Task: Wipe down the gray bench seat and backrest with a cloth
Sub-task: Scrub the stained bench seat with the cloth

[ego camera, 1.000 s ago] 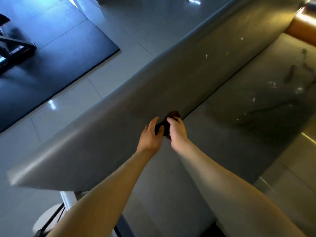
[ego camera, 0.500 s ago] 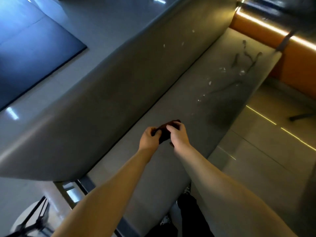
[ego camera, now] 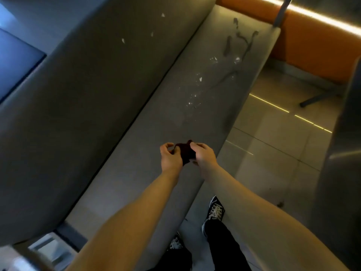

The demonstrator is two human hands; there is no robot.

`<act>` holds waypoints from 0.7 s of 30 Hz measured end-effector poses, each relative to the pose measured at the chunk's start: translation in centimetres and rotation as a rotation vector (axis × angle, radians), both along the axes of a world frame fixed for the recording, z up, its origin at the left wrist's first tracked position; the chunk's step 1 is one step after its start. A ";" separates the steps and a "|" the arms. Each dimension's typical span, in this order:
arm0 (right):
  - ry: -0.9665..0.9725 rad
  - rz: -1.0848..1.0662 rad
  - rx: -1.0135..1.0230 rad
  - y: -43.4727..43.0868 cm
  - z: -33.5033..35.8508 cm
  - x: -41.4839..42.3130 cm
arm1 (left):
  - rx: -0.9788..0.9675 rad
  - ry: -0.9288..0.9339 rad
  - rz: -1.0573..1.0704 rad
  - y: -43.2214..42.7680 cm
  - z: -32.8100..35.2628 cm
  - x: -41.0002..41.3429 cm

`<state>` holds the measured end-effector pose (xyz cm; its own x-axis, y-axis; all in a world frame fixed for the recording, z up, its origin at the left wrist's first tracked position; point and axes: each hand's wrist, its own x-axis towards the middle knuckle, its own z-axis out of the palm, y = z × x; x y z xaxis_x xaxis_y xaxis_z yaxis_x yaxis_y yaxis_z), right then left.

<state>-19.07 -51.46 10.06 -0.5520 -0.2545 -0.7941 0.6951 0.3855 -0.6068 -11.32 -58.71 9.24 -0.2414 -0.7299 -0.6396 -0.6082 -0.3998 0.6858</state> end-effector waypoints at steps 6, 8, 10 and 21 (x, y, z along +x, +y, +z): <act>0.025 -0.130 -0.019 1.0 -3.3 -6.8 | 0.049 0.040 -0.246 3.3 -3.6 -7.6; 0.023 -0.124 -0.037 1.1 -4.6 -8.8 | 0.184 0.169 -0.220 3.8 -5.2 -9.5; 0.016 -0.077 -0.037 0.9 -6.9 -10.3 | 0.130 0.161 -0.223 3.4 -7.6 -10.9; 0.485 0.508 0.150 -2.8 -23.2 -15.9 | -0.542 -0.102 -0.287 -8.0 -23.5 -12.5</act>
<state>-34.94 -54.21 -13.18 -0.6937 -0.4809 -0.5362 0.0737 0.6931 -0.7171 -23.81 -66.72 -14.25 -0.4333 -0.8724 -0.2262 -0.7130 0.1783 0.6781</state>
